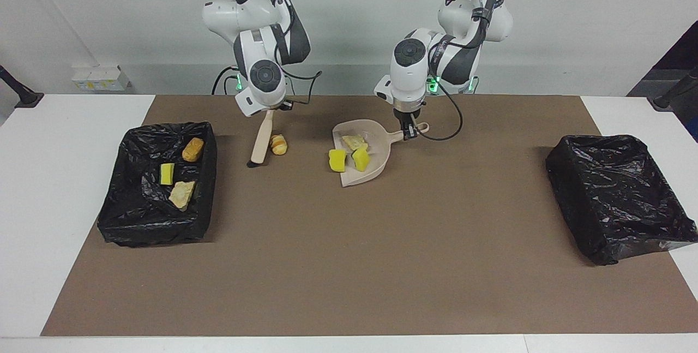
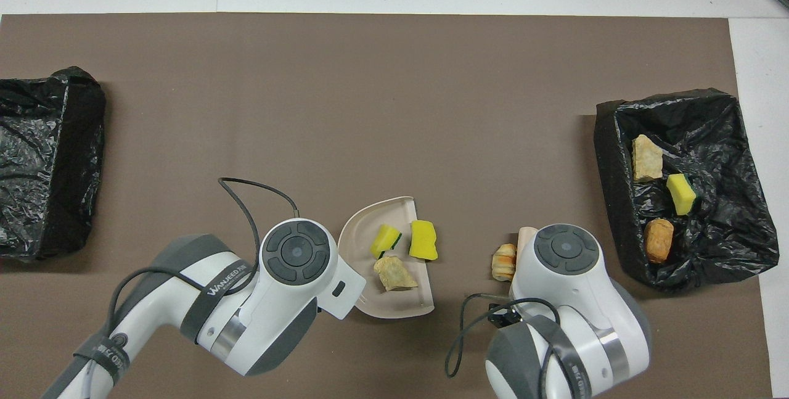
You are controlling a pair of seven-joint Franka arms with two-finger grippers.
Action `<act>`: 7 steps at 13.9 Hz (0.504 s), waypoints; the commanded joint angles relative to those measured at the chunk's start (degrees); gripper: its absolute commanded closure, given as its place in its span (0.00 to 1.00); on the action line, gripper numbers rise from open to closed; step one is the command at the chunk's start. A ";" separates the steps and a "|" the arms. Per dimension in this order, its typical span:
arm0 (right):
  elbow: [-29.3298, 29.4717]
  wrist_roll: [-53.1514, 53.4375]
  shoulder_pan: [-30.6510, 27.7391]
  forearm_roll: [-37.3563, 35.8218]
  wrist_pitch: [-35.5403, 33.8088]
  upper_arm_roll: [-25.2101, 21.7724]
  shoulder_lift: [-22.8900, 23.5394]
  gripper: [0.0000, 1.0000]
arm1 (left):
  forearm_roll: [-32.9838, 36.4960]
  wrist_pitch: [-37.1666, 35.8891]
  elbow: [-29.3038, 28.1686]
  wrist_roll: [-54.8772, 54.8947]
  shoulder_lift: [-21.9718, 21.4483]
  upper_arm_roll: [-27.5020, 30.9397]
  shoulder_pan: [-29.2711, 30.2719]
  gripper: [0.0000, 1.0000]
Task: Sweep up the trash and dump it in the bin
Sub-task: 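Brush the bread scrap into the dustpan with the right gripper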
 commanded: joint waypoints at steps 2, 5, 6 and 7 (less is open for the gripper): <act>0.08 1.01 2.19 4.57 11.35 0.07 1.75 1.00 | 0.13 1.40 -2.24 -0.60 -1.41 0.85 -0.19 1.00; 2.45 1.45 6.24 6.68 16.37 0.16 6.40 1.00 | 0.13 1.75 -2.15 -0.60 -1.24 0.94 0.17 1.00; 2.54 1.45 7.56 6.77 18.39 0.16 7.55 1.00 | 0.13 1.84 -2.07 -0.60 -1.06 1.03 0.34 1.00; 2.98 1.45 9.14 7.21 19.54 0.16 8.17 1.00 | 0.31 1.84 -1.54 -0.60 -0.71 1.03 1.30 1.00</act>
